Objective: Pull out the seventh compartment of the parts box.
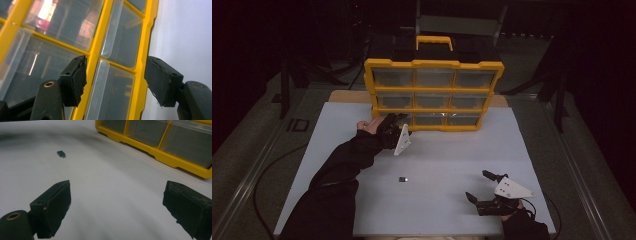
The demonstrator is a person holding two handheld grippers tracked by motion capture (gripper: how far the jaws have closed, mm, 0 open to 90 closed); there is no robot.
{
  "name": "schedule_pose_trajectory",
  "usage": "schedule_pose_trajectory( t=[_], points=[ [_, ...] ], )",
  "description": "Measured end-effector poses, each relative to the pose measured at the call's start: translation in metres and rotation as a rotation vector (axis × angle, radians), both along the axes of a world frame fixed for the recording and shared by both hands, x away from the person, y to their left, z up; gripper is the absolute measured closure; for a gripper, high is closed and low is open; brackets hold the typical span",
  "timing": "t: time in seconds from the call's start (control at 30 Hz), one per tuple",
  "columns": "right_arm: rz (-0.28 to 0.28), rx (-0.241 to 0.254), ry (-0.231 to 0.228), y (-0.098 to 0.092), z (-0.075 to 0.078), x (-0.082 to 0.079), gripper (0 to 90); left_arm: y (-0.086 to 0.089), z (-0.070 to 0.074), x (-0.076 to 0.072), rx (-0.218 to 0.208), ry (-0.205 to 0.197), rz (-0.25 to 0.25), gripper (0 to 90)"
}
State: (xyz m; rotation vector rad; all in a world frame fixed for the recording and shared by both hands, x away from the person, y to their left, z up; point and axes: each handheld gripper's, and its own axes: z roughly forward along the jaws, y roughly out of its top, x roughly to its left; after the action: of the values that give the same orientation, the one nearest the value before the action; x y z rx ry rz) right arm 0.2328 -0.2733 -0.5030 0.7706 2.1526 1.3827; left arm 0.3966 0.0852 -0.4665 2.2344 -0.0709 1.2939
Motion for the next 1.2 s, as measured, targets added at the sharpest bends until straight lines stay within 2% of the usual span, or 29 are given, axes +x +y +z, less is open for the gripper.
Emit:
schedule_pose_trajectory(
  t=[0.3,0.6,0.63,0.87,0.9,1.03,1.2],
  points=[
    [0.005,0.001,0.0,0.0,0.0,0.0,8.1,-0.005,-0.011,0.009,0.048,-0.059,0.06,41.5],
    [0.008,0.001,-0.002,0.0,0.0,-0.001,8.1,-0.009,-0.018,0.015,0.095,-0.106,0.06,47.5],
    [0.006,0.002,-0.001,0.0,0.0,-0.001,8.1,-0.01,-0.019,0.015,0.089,-0.101,0.062,49.3],
    [0.007,0.004,-0.001,0.0,0.0,-0.001,8.1,-0.013,-0.022,0.02,0.124,-0.124,0.095,55.9],
    [0.009,0.006,0.0,0.0,0.001,-0.001,8.1,-0.013,-0.022,0.02,0.12,-0.117,0.097,56.7],
    [0.008,0.008,0.001,0.0,0.001,-0.001,8.1,-0.014,-0.025,0.021,0.133,-0.142,0.122,57.9],
    [0.011,0.005,0.002,0.001,0.001,-0.001,8.1,-0.016,-0.026,0.024,0.131,-0.146,0.154,59.2]
  ],
)
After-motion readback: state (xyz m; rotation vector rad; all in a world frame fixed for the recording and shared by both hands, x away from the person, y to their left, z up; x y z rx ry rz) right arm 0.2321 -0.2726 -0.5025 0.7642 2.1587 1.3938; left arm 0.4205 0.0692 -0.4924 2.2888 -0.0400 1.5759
